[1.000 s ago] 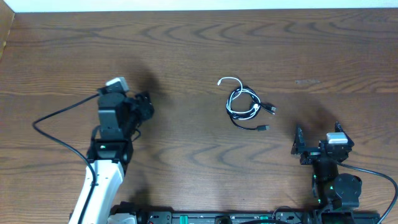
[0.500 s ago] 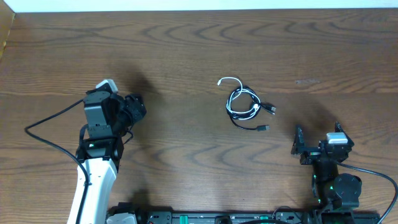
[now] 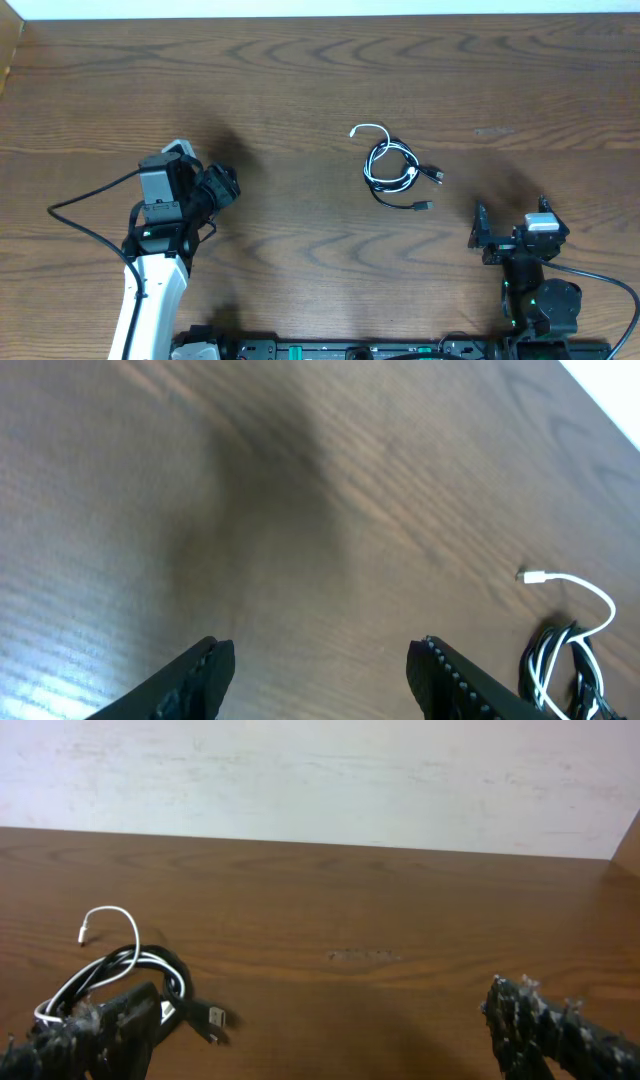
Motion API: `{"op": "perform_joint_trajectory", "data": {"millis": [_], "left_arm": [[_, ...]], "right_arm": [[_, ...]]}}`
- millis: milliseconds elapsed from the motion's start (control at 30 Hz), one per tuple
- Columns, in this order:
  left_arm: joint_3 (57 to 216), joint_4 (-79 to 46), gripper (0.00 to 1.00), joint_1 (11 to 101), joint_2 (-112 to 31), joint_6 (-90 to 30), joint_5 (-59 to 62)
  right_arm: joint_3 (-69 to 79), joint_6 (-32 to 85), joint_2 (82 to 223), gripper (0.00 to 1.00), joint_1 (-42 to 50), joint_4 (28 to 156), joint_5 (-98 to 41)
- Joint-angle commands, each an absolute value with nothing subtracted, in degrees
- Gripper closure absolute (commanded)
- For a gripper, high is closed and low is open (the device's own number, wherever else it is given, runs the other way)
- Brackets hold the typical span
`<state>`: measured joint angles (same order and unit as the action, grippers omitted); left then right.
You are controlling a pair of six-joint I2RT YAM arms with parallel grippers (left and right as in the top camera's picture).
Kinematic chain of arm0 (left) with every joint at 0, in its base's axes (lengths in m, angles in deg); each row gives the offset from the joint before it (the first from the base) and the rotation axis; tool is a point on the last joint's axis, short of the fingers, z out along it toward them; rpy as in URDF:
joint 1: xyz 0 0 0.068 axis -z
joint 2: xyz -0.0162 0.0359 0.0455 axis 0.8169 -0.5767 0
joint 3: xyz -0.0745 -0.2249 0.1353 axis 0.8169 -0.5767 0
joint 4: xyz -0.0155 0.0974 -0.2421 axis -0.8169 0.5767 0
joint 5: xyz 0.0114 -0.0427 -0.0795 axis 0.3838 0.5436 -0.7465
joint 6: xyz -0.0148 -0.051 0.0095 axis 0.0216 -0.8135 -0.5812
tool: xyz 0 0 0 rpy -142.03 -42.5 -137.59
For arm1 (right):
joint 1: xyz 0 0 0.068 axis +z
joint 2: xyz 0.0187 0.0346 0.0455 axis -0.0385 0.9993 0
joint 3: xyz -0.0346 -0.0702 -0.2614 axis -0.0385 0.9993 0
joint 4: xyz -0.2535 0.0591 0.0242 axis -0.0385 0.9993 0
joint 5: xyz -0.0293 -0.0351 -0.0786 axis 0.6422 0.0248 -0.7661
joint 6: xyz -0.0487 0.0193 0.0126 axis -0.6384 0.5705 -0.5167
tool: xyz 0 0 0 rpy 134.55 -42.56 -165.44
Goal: Untangle cables
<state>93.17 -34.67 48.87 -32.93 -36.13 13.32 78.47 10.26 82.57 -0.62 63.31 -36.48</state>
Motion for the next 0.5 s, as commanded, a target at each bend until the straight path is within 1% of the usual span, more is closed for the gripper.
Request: {"op": "perform_joint_trajectory", "data": {"millis": [0, 467], "left_arm": [[93.96, -33.07, 0.39, 48.76, -33.15, -36.26, 12.62], [93.41, -30.21, 0.39, 48.76, -33.17, -36.74, 12.55]], "right_arm": [[78.53, 10.61, 82.31, 0.01, -0.30, 63.58, -36.54], [78.53, 10.61, 82.42, 0.01, -0.30, 63.58, -36.54]]}}
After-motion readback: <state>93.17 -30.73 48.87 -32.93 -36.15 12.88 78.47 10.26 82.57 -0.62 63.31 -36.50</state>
